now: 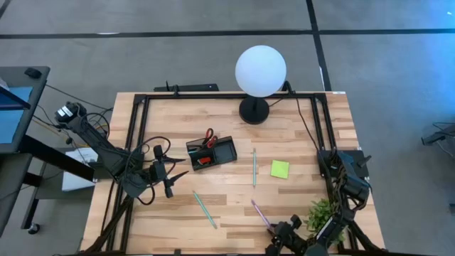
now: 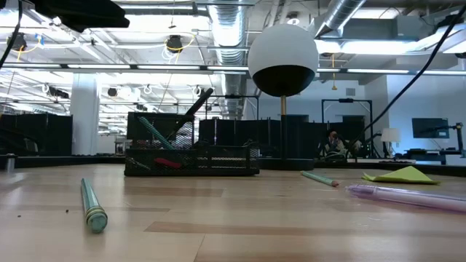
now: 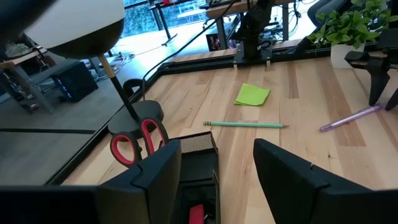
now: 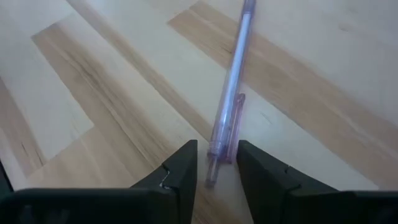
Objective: Pick and place office supplies into organizer
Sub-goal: Put the purple pen into the black desk organizer
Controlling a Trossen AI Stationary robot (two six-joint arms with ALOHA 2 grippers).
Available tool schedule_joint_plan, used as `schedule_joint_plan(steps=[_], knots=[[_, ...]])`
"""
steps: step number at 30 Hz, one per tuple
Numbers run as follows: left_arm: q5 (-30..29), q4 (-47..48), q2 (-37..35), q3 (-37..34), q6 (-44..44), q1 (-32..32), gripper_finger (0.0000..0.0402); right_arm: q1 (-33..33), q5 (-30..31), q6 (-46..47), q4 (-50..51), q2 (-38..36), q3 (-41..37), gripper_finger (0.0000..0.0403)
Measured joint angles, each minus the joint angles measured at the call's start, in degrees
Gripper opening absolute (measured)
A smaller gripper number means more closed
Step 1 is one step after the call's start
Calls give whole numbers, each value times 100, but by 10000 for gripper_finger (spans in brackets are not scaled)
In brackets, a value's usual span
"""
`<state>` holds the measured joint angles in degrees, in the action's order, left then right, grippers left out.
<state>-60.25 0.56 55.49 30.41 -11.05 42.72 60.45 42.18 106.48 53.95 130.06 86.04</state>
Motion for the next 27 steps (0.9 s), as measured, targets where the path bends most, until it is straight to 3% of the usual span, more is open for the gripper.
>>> schedule_joint_plan(steps=[9, 20, 27], knots=[[-2, 2, 1, 0, 2, 0, 199, -88, 295, -37, 92, 123, -28, 111], [44, 59, 1, 0, 2, -2, 199, -169, 1610, 269, 26, 838, -22, 111], [48, 103, 1, 0, -88, -2, 199, -226, 1726, 240, -40, 870, -35, 111]])
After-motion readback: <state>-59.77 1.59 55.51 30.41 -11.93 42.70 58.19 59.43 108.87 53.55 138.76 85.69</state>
